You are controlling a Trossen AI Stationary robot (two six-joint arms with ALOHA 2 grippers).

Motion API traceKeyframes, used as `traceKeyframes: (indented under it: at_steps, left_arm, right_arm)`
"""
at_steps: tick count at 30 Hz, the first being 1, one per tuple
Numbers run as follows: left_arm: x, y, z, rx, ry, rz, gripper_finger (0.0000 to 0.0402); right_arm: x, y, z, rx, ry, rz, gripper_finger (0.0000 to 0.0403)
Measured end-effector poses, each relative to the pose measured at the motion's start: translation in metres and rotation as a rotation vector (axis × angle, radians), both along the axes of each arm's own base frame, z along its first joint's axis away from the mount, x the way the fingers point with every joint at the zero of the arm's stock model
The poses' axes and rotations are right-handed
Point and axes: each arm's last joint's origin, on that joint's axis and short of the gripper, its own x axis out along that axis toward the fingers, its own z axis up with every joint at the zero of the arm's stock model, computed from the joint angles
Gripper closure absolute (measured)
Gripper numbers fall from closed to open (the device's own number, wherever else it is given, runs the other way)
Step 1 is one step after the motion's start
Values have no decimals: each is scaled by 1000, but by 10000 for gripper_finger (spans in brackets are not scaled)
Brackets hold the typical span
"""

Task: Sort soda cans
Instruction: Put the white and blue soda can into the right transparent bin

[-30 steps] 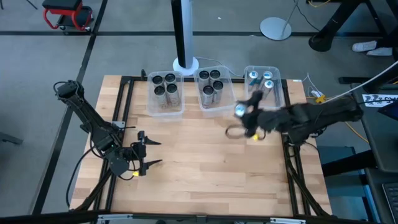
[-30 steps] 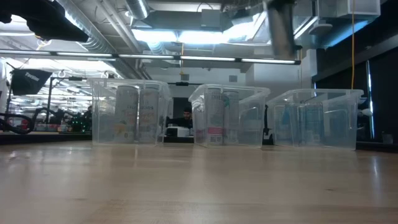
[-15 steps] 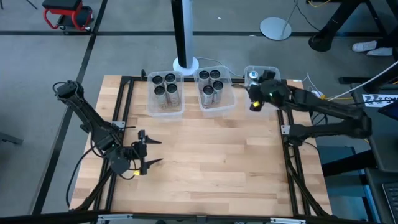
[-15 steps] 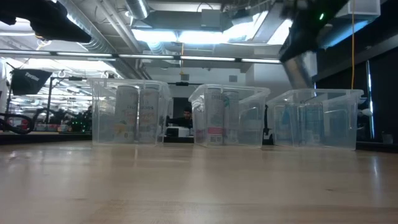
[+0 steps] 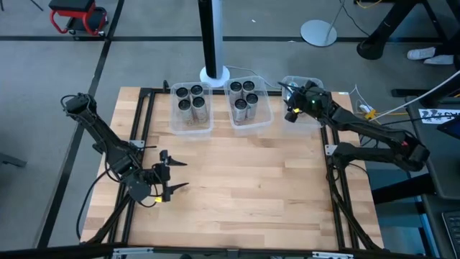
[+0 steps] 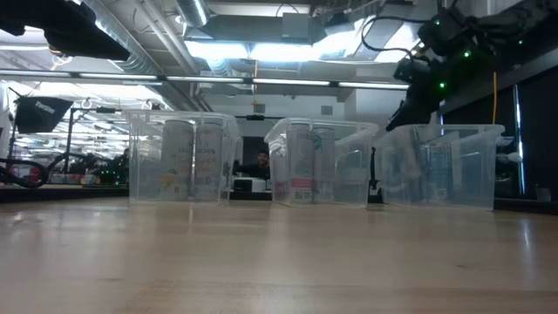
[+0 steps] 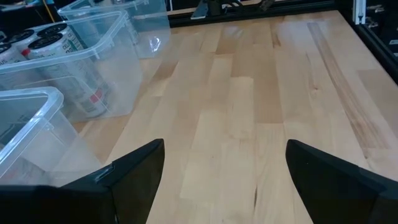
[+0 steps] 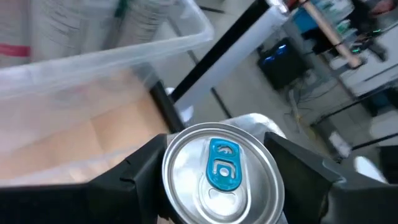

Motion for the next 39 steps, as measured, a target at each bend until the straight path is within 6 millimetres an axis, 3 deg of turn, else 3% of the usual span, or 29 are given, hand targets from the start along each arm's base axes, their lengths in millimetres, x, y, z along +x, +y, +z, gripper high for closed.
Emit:
traceKeyframes:
  at_steps: [16, 20, 39]
  left_arm:
    - [0, 0, 0, -2, -2, 1, 78]
    - [1, 1, 0, -3, -2, 7, 78]
    - [3, 4, 0, -11, -3, 31, 78]
  right_arm:
    - [-20, -6, -41, 8, -3, -64, 168]
    - [-22, -5, -50, 1, -15, -73, 137]
    - [-24, -6, -50, -39, 13, -138, 118]
